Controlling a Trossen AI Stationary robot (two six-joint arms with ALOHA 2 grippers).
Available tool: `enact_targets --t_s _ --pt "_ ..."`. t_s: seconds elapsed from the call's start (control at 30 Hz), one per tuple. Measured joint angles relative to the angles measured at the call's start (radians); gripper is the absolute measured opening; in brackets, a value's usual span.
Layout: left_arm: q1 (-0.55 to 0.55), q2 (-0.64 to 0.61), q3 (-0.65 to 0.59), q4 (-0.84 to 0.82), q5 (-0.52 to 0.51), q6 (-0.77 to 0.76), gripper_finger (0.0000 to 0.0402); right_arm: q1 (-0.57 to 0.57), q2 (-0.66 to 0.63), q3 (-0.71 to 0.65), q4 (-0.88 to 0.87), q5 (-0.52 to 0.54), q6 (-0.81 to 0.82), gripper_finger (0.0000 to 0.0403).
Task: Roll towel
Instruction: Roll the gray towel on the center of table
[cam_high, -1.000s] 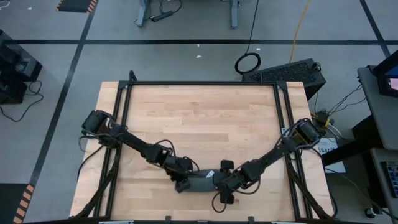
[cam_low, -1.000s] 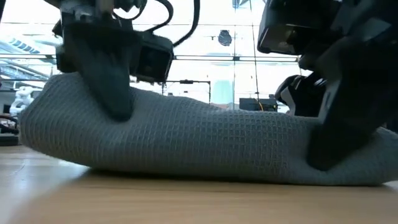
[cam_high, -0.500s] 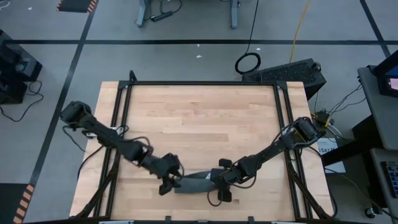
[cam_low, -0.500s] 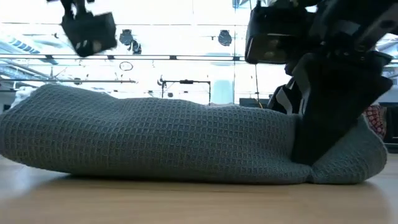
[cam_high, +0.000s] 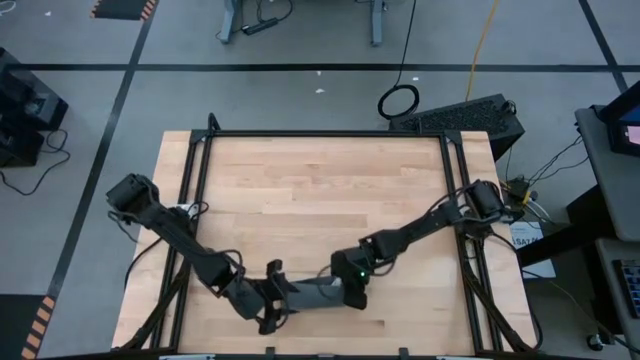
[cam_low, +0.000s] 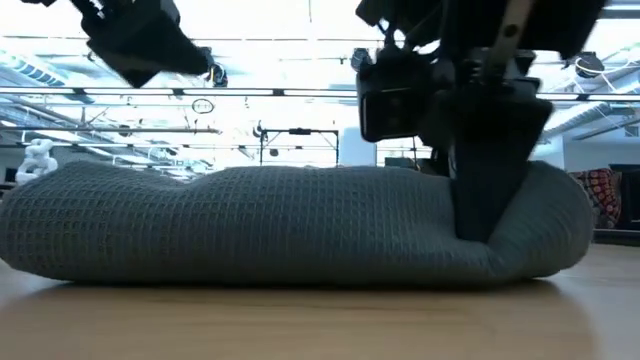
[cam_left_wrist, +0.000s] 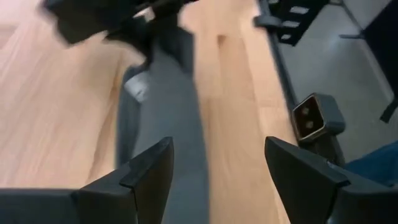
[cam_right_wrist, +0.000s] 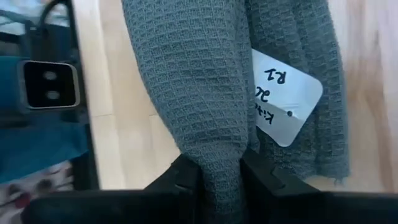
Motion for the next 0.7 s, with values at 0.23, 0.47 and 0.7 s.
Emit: enact_targets --t_s 0.23,0.47,0.7 --pt "0.010 0.083 0.001 0.050 -0.033 0.113 0.0256 -0.089 0.000 0.000 0.002 -0.170 -0.027 0.0058" --pt "0.057 0.140 0.001 0.019 -0.019 0.106 0.0256 -0.156 0.000 0.000 0.005 -0.290 -0.059 0.0058" --pt "0.098 0.196 0.001 -0.013 0.071 0.067 0.0255 -0.187 -0.001 -0.013 0.008 -0.340 -0.059 0.0058"
